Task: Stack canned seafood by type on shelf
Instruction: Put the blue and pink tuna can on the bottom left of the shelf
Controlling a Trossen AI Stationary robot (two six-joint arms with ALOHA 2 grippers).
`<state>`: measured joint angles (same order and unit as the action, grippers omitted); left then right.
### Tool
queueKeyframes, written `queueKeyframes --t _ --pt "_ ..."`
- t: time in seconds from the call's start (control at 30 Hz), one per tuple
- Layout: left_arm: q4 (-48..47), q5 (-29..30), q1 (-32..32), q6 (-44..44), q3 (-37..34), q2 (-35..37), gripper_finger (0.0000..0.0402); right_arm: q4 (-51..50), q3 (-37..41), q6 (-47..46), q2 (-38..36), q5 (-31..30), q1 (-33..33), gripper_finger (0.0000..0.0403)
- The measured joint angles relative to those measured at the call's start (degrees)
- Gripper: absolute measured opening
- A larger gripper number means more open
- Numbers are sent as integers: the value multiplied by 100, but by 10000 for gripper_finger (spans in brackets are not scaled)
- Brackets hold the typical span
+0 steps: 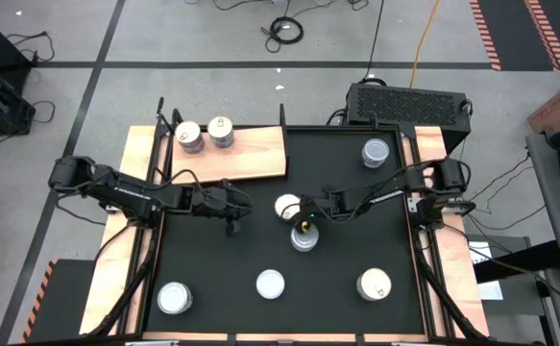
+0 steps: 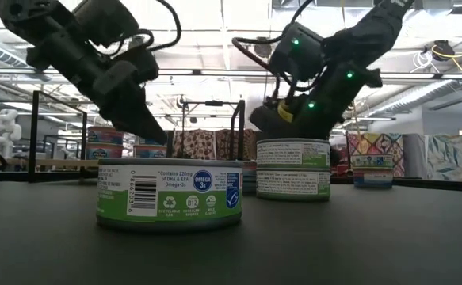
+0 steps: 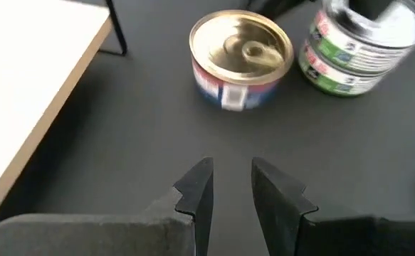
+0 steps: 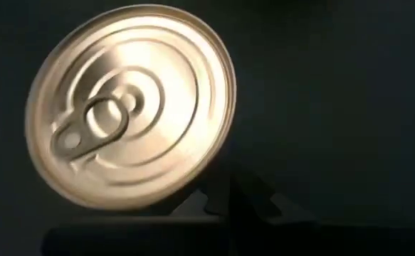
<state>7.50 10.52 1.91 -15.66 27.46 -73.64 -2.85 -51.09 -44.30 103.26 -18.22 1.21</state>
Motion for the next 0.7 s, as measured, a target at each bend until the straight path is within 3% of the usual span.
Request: queueKeyframes --t 0.23,0.7 --pt "108 -181 -151 -615 -2 -70 98 1539 -6 792 346 671 -132 0" --pt "-922 -2394 -1151 -1556 790 41 98 1812 0 2045 172 950 -238 0"
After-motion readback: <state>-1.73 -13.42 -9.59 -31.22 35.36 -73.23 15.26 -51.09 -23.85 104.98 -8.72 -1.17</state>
